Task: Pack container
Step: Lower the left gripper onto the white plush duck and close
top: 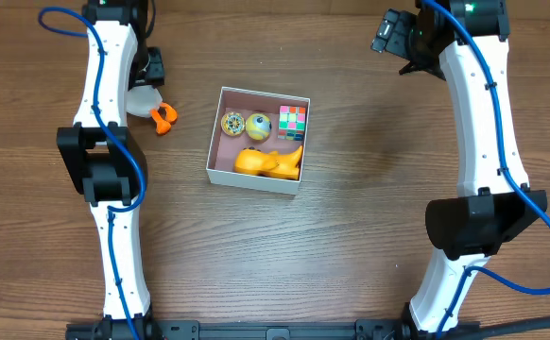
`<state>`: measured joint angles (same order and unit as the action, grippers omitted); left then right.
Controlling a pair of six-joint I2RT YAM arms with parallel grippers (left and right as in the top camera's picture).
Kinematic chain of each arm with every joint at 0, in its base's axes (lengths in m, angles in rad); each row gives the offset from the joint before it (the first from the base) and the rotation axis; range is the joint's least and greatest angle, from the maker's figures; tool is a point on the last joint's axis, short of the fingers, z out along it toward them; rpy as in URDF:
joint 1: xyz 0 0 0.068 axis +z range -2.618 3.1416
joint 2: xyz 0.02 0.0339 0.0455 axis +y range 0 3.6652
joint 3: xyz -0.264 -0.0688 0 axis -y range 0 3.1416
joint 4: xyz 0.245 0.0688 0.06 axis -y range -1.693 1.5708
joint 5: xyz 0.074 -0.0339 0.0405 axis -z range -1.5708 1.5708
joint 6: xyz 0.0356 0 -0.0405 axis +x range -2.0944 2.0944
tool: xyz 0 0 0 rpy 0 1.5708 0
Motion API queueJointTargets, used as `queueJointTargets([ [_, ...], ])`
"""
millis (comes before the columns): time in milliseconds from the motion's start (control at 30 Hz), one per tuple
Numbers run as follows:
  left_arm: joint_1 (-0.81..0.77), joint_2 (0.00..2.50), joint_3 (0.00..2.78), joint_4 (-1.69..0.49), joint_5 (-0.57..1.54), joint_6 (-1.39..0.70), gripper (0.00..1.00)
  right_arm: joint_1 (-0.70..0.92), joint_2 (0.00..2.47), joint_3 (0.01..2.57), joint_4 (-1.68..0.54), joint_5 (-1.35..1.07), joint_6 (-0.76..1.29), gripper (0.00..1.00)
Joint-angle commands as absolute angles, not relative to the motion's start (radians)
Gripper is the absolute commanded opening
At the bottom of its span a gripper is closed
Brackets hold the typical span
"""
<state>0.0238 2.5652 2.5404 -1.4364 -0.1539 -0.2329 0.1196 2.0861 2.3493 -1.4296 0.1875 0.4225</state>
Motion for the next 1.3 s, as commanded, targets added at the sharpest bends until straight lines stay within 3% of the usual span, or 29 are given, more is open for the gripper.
queueJointTargets([
  [0,0.02,2.604,2.553,-1.434,-0.132,-0.236,0.58,0.122,2.078,2.362,-1.425,0.193,0.431,1.0],
  [133,0.02,2.616,2.553,-1.434,-0.111,-0.235,0.56,0.122,2.078,2.362,-1.425,0.193,0.431,1.0],
  [167,0.019,2.616,2.553,-1.434,-0.111,-0.235,0.45,0.122,2.078,2.362,-1.426,0.193,0.431,1.0],
  [300,0.02,2.616,2.553,-1.454,-0.111,-0.231,0.16,0.122,2.078,2.362,-1.426,0.193,0.431,1.0],
  [467,0.018,2.616,2.554,-1.48,-0.111,-0.231,0.04,0.122,2.078,2.362,-1.426,0.193,0.431,1.0],
  [933,0.018,2.556,2.556,-1.591,-0.103,-0.231,0.04,0.122,2.078,2.362,-1.425,0.193,0.431,1.0],
  [1267,0.017,2.317,2.556,-1.581,-0.07,-0.197,0.04,0.122,2.078,2.362,-1.425,0.193,0.431,1.0],
])
